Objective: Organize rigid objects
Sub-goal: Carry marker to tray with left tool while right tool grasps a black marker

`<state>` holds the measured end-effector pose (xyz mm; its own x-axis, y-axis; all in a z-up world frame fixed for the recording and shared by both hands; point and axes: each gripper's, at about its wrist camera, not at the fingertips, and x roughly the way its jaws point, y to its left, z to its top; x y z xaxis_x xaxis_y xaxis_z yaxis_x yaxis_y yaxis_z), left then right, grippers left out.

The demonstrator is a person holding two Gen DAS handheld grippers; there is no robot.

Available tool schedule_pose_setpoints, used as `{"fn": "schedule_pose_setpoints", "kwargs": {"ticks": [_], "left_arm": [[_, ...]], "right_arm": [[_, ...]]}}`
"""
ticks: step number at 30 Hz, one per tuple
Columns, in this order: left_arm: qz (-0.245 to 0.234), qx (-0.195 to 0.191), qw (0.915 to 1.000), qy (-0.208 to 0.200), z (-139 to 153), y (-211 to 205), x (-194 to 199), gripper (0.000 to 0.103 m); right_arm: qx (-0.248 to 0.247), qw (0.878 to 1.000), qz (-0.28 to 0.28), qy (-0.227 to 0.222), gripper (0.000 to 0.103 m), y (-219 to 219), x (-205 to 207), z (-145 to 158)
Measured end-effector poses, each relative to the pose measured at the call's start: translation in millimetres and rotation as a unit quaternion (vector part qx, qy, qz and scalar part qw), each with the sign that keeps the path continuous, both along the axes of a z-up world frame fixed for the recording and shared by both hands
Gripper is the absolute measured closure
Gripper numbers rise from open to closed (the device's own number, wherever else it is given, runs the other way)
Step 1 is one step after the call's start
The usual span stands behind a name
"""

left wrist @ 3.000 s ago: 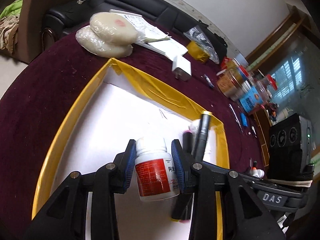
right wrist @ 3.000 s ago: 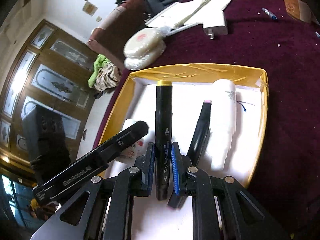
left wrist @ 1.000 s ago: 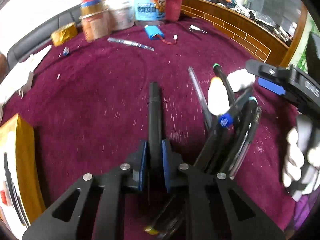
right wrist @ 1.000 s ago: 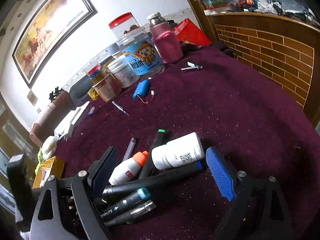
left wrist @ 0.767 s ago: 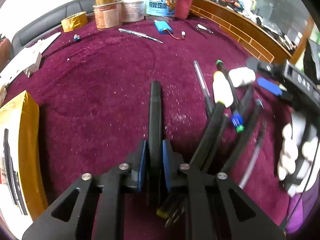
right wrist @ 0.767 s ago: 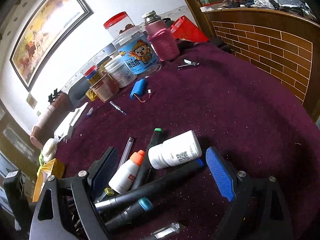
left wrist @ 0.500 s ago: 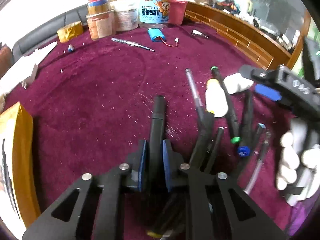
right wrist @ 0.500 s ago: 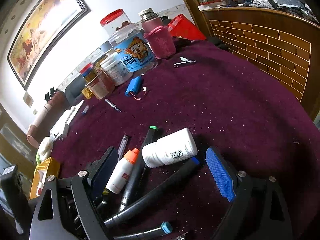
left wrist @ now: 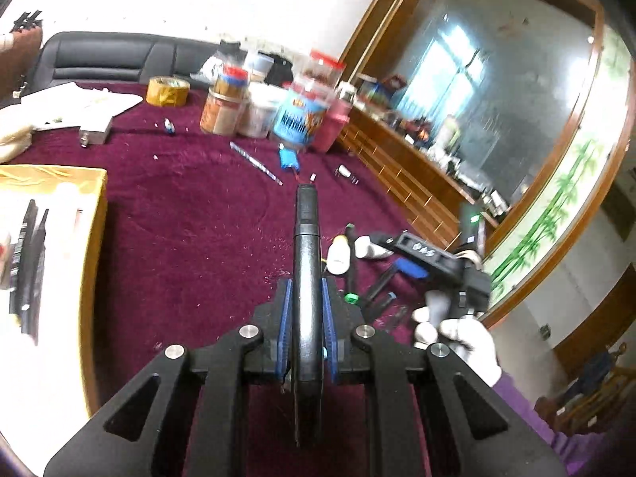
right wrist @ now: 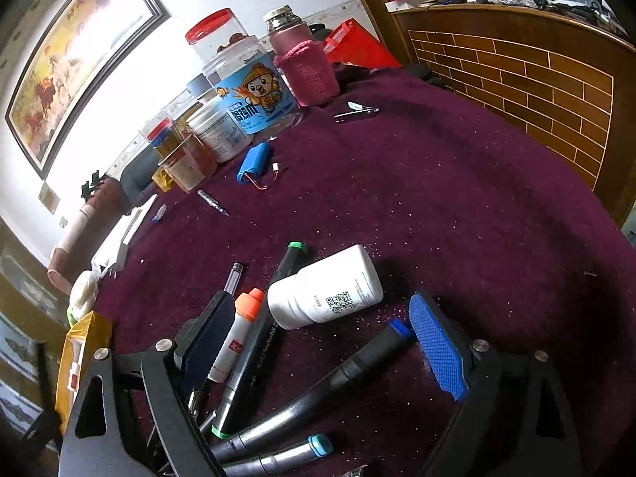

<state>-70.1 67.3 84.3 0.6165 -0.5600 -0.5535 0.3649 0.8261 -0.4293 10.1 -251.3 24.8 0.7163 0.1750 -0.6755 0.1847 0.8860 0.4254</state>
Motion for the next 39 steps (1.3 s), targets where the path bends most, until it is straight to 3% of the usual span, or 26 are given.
{"fn": "schedule_pose_setpoints", "kwargs": {"ticks": [6,10,12,14,19,23,27,30,32,34,36,39], "left_arm": [[0.016,-0.019,0.9995,-0.020,15.4,29.4,-28.5,0.091],[0.026,-0.021,0.9989,-0.034,17.8,49.5,-43.6,0.091],[0.029,-0.028,0.9985,-0.037,15.8,58.1,-44.7,0.091],[0.031,-0.037,0.9982,-0.034,12.8,63.8,-44.8,0.091],[0.036,-0.048,0.9978,-0.029,6.1,73.7,-43.4,0.091],[0.051,-0.048,0.9970,-0.032,6.5,88.2,-47.6,0.091],[0.065,-0.056,0.9961,-0.025,2.2,101.5,-48.8,0.091],[0.069,-0.061,0.9956,-0.020,-1.1,105.6,-49.3,0.091],[0.070,-0.063,0.9954,-0.019,-2.3,107.8,-49.8,0.091],[0.071,-0.064,0.9952,-0.019,-2.0,110.4,-50.8,0.091],[0.076,-0.065,0.9948,-0.020,-0.4,115.9,-52.2,0.091],[0.096,-0.058,0.9934,-0.024,2.2,131.9,-53.7,0.091]], "right_arm": [[-0.019,1.000,-0.002,-0.002,0.018,3.1,-1.5,4.9],[-0.053,0.998,0.018,-0.017,0.019,15.8,-10.1,24.9],[-0.056,0.998,0.036,-0.008,0.028,22.9,-11.0,32.8],[-0.041,0.997,0.059,0.005,0.038,31.7,-9.6,36.7],[0.021,0.985,0.165,0.038,0.042,85.3,-11.3,31.0],[0.042,0.974,0.210,0.070,0.045,122.4,-10.9,13.7],[-0.013,0.974,0.202,0.100,0.051,150.3,-4.0,-1.3],[-0.050,0.974,0.192,0.111,0.061,163.5,2.2,-6.8],[-0.089,0.973,0.185,0.108,0.076,169.5,3.2,-5.8],[-0.118,0.971,0.181,0.100,0.081,173.2,2.2,-7.3],[-0.115,0.972,0.182,0.094,0.084,170.8,-1.4,-5.6],[-0.056,0.976,0.189,0.091,0.090,160.4,-4.7,-3.5]]}}
